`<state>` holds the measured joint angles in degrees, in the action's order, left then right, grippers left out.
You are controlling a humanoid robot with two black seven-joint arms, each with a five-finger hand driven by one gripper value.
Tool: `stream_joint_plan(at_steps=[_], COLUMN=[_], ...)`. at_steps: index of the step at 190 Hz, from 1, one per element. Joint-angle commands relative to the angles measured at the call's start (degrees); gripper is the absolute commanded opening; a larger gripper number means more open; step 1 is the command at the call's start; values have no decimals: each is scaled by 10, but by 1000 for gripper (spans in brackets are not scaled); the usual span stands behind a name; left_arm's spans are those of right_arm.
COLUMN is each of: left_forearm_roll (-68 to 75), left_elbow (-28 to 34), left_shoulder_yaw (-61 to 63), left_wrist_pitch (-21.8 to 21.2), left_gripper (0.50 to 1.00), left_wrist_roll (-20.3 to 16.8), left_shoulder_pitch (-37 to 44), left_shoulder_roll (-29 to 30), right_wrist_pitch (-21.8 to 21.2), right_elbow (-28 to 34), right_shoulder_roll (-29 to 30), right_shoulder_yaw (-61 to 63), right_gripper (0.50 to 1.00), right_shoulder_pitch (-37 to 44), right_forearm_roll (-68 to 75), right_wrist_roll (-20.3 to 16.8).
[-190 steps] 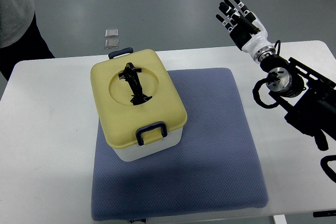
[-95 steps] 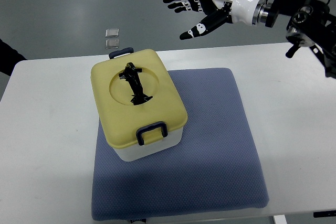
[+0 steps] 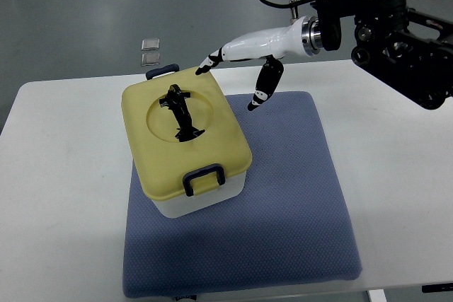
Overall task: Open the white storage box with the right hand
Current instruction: 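Lower the right hand onto the black handle on the yellow lid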
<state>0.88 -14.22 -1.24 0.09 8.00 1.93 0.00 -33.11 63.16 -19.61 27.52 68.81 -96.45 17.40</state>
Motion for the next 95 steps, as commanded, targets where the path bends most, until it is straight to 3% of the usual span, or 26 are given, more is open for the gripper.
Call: stream_joint_plan(at_steps=[1,39,95], left_forearm_roll=[0,1,0], left_elbow=[2,-2,-2], left_shoulder_yaw=[0,2,2], left_wrist_pitch=[0,0,0], left_gripper=[1000,1000,1000], left_wrist_roll=[0,0,0], left_shoulder_pitch=[0,0,0], left_shoulder_roll=[0,0,0], right_wrist_pitch=[34,114,169], right_elbow=[0,-1,-1], right_shoulder_roll=[5,23,51], right_shoulder_yaw=[-16,-12,-8], right_gripper=[928,928,928], right_shoulder_pitch=[0,-3,-20], right_forearm_roll=[-1,5,7], right_wrist_roll=[12,17,23])
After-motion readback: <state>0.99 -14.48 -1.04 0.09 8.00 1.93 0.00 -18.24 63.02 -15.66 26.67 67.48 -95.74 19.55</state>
